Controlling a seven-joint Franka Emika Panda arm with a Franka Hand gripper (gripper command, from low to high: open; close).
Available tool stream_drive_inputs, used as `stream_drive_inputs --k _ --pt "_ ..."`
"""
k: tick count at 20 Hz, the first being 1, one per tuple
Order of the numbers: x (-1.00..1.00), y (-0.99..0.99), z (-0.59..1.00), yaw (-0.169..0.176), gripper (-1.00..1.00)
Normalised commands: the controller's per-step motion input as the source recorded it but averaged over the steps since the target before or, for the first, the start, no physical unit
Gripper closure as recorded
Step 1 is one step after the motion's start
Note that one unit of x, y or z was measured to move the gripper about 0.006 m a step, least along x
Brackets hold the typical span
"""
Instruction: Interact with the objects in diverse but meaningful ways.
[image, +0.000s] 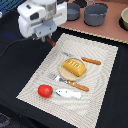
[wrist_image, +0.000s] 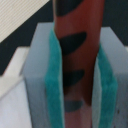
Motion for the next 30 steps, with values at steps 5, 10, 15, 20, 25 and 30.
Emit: stream_drive_inputs --k 5,10,15,20,25,30 --pt "0.97 0.27 0.34 0.000 1.00" --pt "0.99 0.07 0.13 0.000 1.00" --pt "0.94 -0.04 -0.05 -0.003 1.00" --pt "0.95 0.00 -0.12 -0.005 1.00" --pt "0.92 0.16 -0.25 -0.002 1.00" --pt "0.81 0.48 -0.19 0.000 1.00"
